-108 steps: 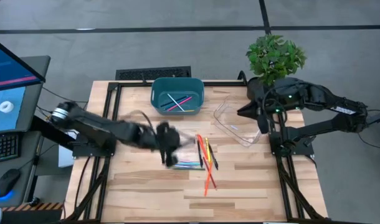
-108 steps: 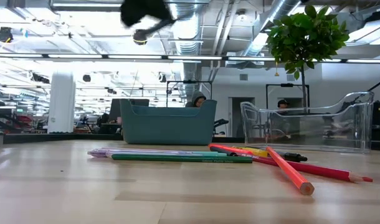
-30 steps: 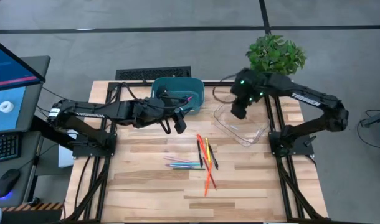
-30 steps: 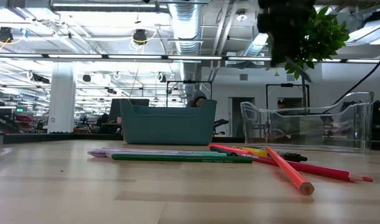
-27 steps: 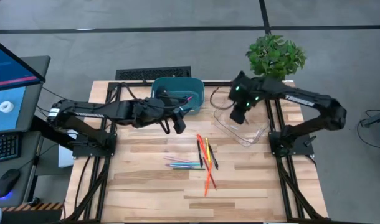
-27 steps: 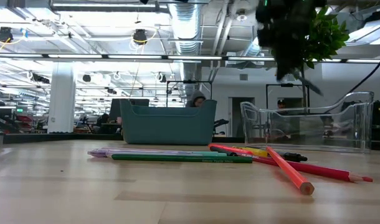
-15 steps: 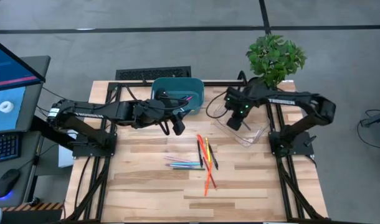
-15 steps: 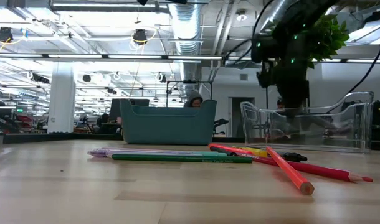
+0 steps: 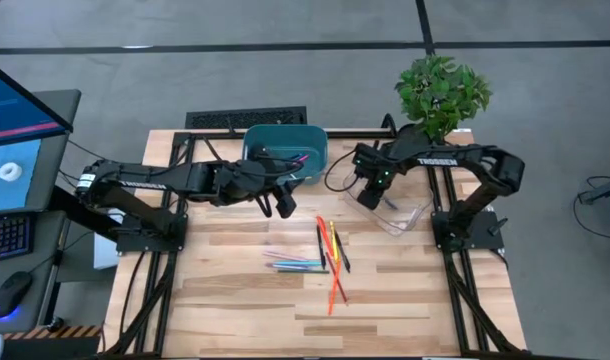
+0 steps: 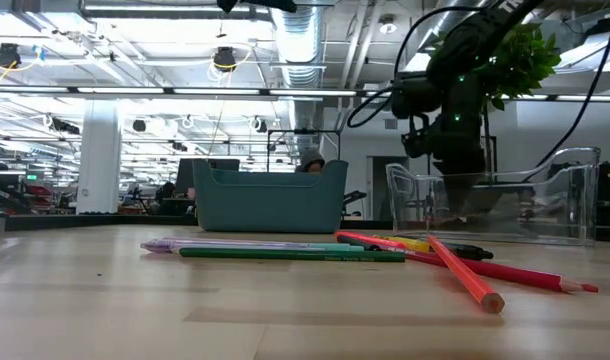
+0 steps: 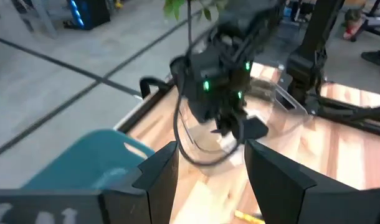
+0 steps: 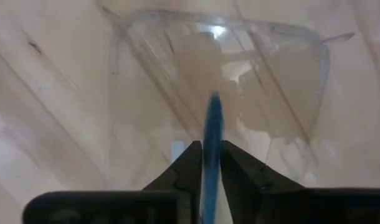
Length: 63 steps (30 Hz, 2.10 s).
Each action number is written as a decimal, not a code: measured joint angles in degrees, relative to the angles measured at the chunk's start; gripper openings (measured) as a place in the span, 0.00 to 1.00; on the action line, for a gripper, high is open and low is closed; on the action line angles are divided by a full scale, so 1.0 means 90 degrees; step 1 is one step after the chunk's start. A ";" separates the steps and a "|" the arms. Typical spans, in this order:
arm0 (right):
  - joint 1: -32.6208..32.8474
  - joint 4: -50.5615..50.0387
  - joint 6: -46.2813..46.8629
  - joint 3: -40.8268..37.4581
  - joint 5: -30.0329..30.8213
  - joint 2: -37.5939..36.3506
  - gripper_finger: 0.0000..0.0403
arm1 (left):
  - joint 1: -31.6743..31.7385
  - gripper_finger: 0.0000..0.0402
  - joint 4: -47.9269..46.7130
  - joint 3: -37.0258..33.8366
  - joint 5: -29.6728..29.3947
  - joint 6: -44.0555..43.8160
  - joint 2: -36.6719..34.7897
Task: Sort pens & pencils
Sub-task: Put the dark blue pen into the transparent bin, then put the pink pen into the transparent bin
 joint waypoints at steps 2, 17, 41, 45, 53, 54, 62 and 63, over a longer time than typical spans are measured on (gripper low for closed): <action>0.0000 -0.0009 -0.0002 0.0002 -0.0012 -0.0107 0.22 | 0.0000 0.44 -0.0160 0.0000 0.0182 -0.0094 0.0002; 0.0265 -0.0749 0.0827 0.0058 -0.0061 -0.2617 0.48 | -0.0492 0.44 -0.2660 -0.0367 0.2202 -0.0308 0.0850; 0.0634 -0.0824 0.1471 0.0058 -0.0056 -0.3224 0.46 | -0.0670 0.44 -0.1149 -0.1659 0.3117 0.0476 0.2905; 0.0634 -0.0826 0.1469 0.0058 -0.0058 -0.3228 0.46 | -0.0670 0.40 -0.1186 -0.1629 0.3151 0.0595 0.2999; 0.0634 -0.0828 0.1466 0.0058 -0.0061 -0.3228 0.45 | -0.0670 0.06 -0.1279 -0.1632 0.3246 0.0679 0.3016; 0.0634 -0.0828 0.1467 0.0058 -0.0061 -0.3228 0.44 | -0.0670 0.04 -0.1282 -0.1634 0.3265 0.0642 0.3016; 0.0634 -0.0746 0.1474 0.0058 -0.0304 -0.3254 0.43 | -0.0665 0.05 -0.1661 -0.1205 0.3373 0.0470 0.3027; 0.0634 -0.0686 0.1498 0.0058 -0.0408 -0.3278 0.43 | -0.0647 0.04 -0.1700 -0.1089 0.3370 0.0464 0.2962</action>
